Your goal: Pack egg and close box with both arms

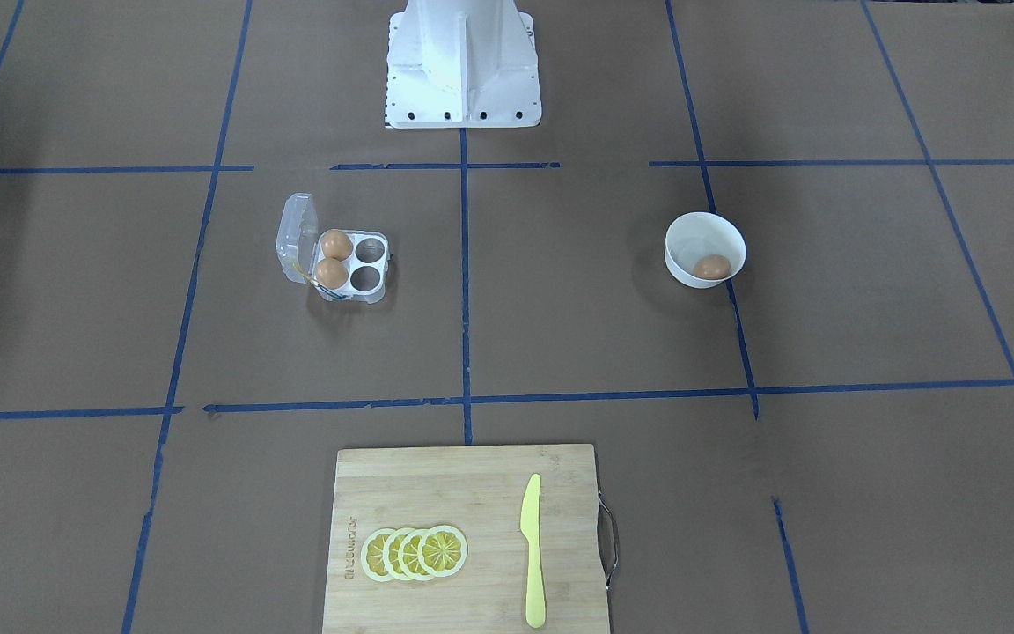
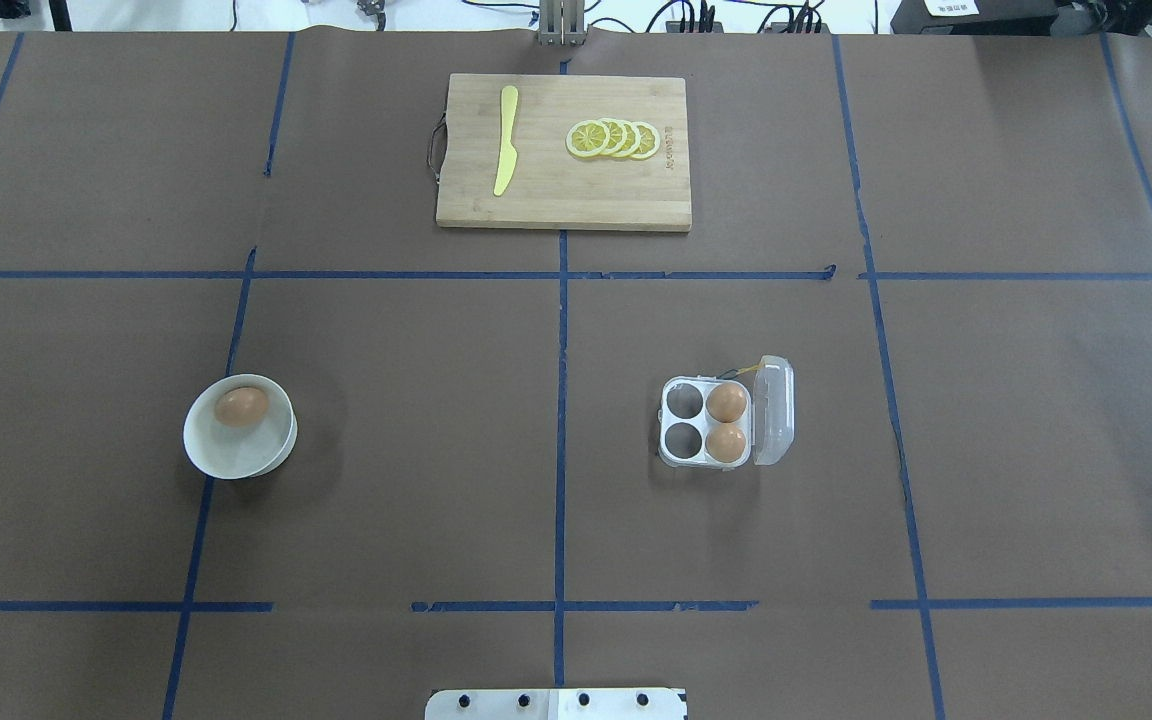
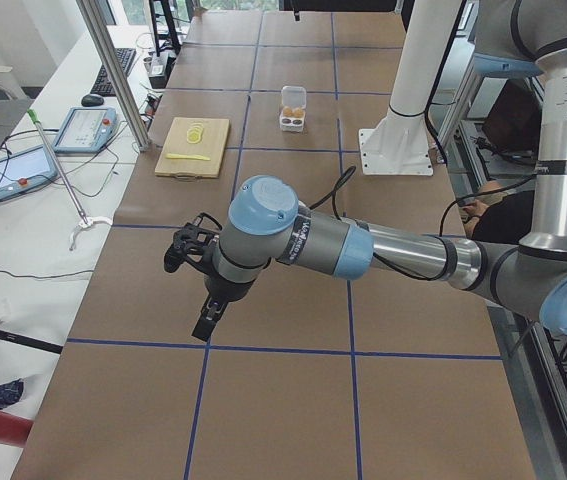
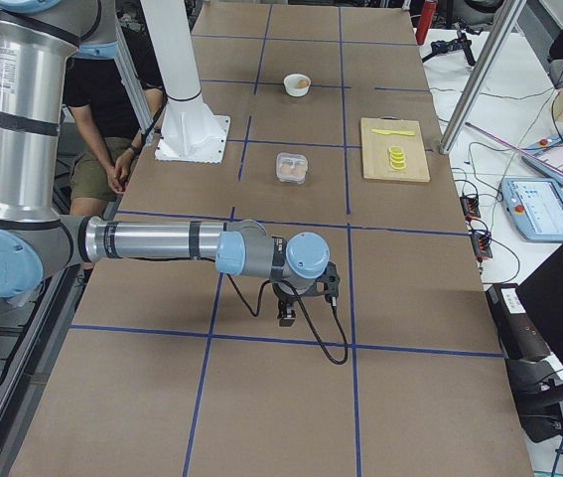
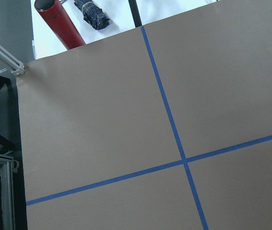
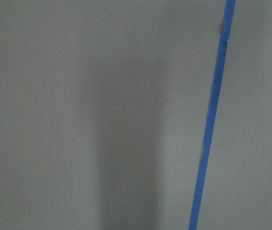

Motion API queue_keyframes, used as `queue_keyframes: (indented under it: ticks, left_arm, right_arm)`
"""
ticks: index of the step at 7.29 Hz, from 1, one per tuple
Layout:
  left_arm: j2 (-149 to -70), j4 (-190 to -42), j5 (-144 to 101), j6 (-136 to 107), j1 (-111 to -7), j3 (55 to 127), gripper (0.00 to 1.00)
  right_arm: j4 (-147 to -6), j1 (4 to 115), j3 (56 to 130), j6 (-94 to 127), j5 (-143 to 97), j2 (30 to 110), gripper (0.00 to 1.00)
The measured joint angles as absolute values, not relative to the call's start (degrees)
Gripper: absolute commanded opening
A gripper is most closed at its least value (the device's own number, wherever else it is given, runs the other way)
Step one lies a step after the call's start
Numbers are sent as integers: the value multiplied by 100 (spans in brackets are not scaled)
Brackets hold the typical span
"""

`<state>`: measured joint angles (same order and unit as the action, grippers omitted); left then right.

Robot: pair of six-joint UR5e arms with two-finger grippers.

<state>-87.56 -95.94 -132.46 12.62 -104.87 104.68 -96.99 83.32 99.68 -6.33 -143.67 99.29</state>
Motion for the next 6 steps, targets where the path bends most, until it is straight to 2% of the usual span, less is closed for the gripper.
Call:
queue_keyframes:
  ticks: [2, 6]
  left_arm:
    - [-8560, -9588, -13241, 1228, -10555, 10614, 100]
    - [-8597, -9848, -13260, 1211, -9662, 10228, 100]
  right_arm:
    - [-9695, 8332, 9960, -593, -14359, 9897, 100]
    - [-9694, 8326, 9944, -587, -14268, 9696, 100]
